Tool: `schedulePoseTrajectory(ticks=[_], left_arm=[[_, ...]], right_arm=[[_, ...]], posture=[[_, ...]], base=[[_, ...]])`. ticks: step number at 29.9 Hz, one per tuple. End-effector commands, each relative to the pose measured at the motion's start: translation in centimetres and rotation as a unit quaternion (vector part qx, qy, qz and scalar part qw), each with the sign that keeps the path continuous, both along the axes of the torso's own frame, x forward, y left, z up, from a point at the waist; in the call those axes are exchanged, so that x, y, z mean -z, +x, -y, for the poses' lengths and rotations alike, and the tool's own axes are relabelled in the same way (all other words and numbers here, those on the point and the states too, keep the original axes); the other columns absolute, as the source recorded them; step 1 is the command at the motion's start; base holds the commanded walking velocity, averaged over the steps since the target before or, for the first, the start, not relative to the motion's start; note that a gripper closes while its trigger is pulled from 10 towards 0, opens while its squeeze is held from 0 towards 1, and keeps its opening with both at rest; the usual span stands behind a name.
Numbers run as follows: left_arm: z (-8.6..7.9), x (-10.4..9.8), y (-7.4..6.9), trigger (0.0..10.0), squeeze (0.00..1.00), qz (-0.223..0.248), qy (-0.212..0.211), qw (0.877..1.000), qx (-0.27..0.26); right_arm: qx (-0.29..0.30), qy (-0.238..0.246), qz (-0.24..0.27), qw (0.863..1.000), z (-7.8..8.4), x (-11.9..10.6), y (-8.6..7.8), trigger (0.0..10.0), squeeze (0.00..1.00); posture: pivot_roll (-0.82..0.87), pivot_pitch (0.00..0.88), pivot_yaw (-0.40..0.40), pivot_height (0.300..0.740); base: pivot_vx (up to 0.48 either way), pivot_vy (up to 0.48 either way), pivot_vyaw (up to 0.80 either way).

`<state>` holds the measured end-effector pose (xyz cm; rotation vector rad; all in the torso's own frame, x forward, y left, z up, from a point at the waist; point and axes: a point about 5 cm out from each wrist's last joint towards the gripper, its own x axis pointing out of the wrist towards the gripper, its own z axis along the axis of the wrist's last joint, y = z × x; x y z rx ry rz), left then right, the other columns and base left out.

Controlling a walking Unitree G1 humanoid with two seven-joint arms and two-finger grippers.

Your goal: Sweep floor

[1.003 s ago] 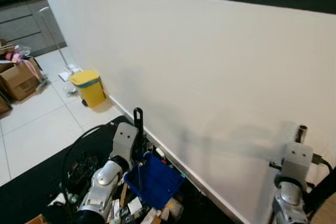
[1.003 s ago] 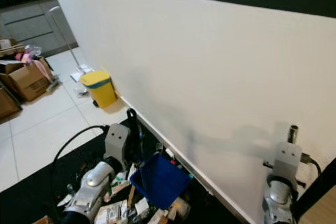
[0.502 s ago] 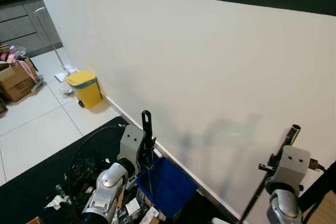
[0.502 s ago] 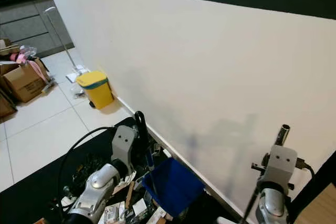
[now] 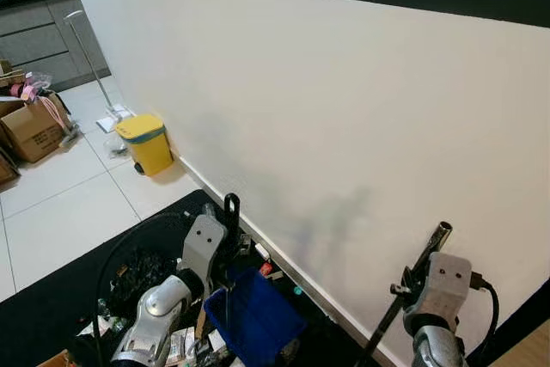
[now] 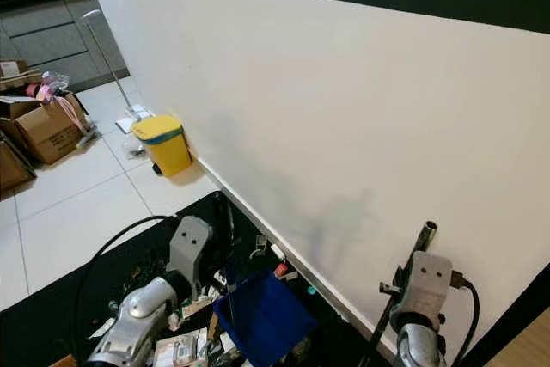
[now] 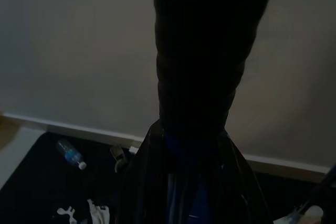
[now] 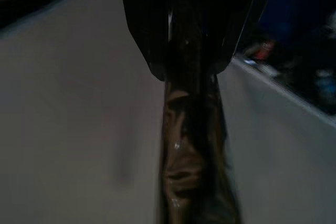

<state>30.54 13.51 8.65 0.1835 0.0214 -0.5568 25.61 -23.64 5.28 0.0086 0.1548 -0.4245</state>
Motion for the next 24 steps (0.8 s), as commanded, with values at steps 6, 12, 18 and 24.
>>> schedulePoseTrajectory(ticks=[6,12,18,24], left_arm=[[0.4,-0.7,0.1,10.0,0.00,0.016,-0.008,1.000,0.000],[0.8,-0.9,0.4,10.0,0.00,0.018,-0.009,1.000,0.003],[0.7,-1.2,0.5,10.0,0.00,0.021,-0.011,1.000,0.001],[0.6,-1.1,0.3,10.0,0.00,0.019,-0.010,1.000,-0.003]], right_arm=[[0.127,-0.058,0.027,0.990,3.7,-2.3,-0.8,10.0,0.00],[0.196,-0.023,0.020,0.980,4.8,-1.9,-0.5,10.0,0.00],[0.259,-0.026,0.017,0.965,6.0,-2.5,-0.2,10.0,0.00],[0.307,-0.027,0.003,0.951,7.5,-2.9,-0.1,10.0,0.00]], posture=[[-0.05,0.080,0.090,0.740],[-0.05,0.084,0.099,0.740],[-0.03,0.087,0.103,0.740],[-0.03,0.092,0.106,0.740]], base=[[0.000,0.000,0.00],[0.000,0.000,0.00],[0.000,0.000,0.00],[0.000,0.000,0.00]])
